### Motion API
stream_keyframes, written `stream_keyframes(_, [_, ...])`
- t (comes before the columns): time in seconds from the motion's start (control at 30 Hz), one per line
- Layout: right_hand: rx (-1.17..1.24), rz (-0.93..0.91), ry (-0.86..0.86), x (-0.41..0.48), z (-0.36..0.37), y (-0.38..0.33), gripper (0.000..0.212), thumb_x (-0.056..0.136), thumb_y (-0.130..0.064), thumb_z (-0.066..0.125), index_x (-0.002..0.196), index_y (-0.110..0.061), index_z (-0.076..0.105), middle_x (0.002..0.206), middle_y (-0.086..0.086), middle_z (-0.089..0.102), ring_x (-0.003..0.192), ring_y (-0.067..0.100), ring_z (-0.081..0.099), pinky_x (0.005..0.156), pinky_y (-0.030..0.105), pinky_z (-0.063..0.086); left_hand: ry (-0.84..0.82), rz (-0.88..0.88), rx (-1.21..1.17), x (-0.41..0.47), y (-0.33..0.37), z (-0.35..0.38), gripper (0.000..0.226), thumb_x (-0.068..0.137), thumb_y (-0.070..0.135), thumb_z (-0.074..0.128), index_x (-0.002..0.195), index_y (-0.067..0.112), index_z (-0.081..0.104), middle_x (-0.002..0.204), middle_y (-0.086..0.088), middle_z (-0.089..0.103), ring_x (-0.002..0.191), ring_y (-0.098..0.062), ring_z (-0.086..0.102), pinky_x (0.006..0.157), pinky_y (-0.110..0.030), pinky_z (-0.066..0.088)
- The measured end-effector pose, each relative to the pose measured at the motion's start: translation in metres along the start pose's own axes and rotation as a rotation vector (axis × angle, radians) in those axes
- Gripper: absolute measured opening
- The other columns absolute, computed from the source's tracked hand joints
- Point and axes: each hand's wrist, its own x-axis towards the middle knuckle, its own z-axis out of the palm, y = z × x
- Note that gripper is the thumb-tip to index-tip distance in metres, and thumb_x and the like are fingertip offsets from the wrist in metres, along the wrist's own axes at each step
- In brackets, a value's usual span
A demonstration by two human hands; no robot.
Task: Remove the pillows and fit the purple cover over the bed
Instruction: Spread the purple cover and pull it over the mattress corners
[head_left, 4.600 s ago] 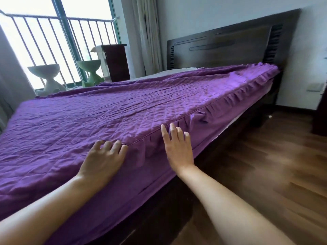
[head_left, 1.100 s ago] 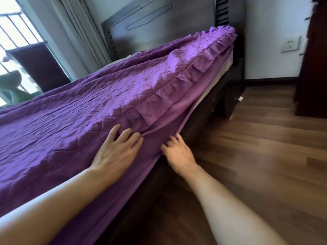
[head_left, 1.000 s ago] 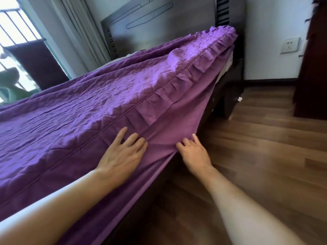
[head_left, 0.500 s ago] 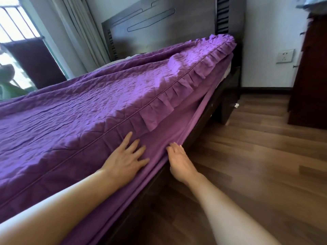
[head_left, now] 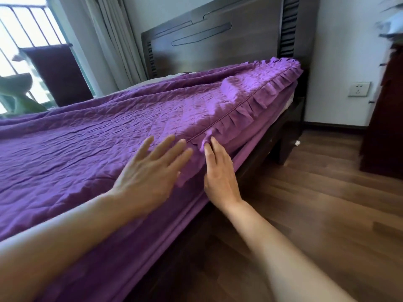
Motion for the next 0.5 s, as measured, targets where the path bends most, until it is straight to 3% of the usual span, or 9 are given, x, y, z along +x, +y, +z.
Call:
stream_keyframes(0.03, [-0.003,-0.014,0.016,0.008,-0.002,-0.008,0.062,0.077,0.004,0.038,0.139,-0.004,0.031,0.148,0.019,0.030,0.136,0.035,0.030,0.111,0.042,0.026,-0.032,-0.112,-0.042,0.001,-0.012,-0.005,0.054,0.093,0.037,0.035,0.145,0.024,0.028,0.151,0.000,0.033,0.141,-0.025,0.027,0.112,-0.051,0.023])
stream_keyframes(0.1, [-0.013,-0.017,-0.022,0.019,-0.006,-0.021,0.061,0.078,0.002,0.034,0.139,-0.005,0.033,0.148,0.015,0.033,0.139,0.032,0.026,0.114,0.041,0.017,-0.279,-0.275,-0.119,0.000,-0.040,-0.005,0.068,0.091,0.058,0.033,0.148,0.036,0.001,0.158,0.007,0.008,0.146,-0.022,0.006,0.115,-0.051,0.012])
stream_keyframes(0.17, [-0.060,-0.029,-0.143,0.019,-0.005,-0.023,0.064,0.073,0.007,0.038,0.136,-0.003,0.036,0.137,0.013,0.046,0.134,0.031,0.035,0.115,0.040,0.011,-0.544,-0.300,-0.216,-0.007,-0.060,0.001,0.086,0.078,0.075,0.036,0.142,0.047,-0.014,0.157,0.012,-0.002,0.146,-0.021,0.002,0.116,-0.051,0.013])
stream_keyframes(0.2, [-0.087,-0.019,-0.196,0.016,-0.005,-0.021,0.065,0.071,0.008,0.041,0.135,-0.002,0.038,0.129,0.012,0.052,0.127,0.029,0.043,0.116,0.040,0.010,-0.599,-0.288,-0.299,-0.011,-0.065,0.004,0.092,0.068,0.080,0.034,0.138,0.051,-0.018,0.157,0.013,-0.001,0.145,-0.019,0.006,0.115,-0.049,0.016])
stream_keyframes(0.3, [-0.089,0.054,-0.168,0.005,-0.007,-0.011,0.059,0.067,0.003,0.033,0.124,-0.003,0.048,0.111,0.010,0.059,0.106,0.031,0.055,0.109,0.044,0.028,-0.566,-0.268,-0.525,-0.013,-0.074,0.011,0.094,0.051,0.084,0.025,0.134,0.058,-0.012,0.157,0.014,0.007,0.145,-0.015,0.010,0.117,-0.041,0.017])
stream_keyframes(0.37, [-0.059,0.065,-0.123,0.005,-0.012,-0.010,0.058,0.069,-0.003,0.026,0.122,-0.004,0.049,0.116,0.012,0.057,0.107,0.032,0.054,0.102,0.047,0.039,-0.510,-0.312,-0.658,-0.007,-0.080,0.014,0.089,0.049,0.093,0.024,0.129,0.067,-0.002,0.154,0.018,0.013,0.144,-0.010,0.011,0.118,-0.040,0.014])
stream_keyframes(0.43, [-0.041,0.076,-0.142,0.014,-0.022,-0.017,0.060,0.075,0.001,0.028,0.133,-0.005,0.041,0.136,0.016,0.046,0.125,0.033,0.044,0.108,0.049,0.033,-0.482,-0.368,-0.717,0.003,-0.083,0.015,0.079,0.056,0.094,0.024,0.126,0.069,0.000,0.153,0.020,0.015,0.144,-0.010,0.008,0.118,-0.044,0.012])
stream_keyframes(0.5, [-0.052,0.081,-0.252,0.031,-0.038,-0.029,0.070,0.080,0.009,0.032,0.147,-0.010,0.023,0.153,0.014,0.024,0.141,0.029,0.022,0.117,0.044,0.013,-0.526,-0.389,-0.689,0.013,-0.085,0.014,0.062,0.083,0.071,0.031,0.136,0.058,0.002,0.155,0.017,0.012,0.145,-0.012,0.004,0.117,-0.046,0.009])
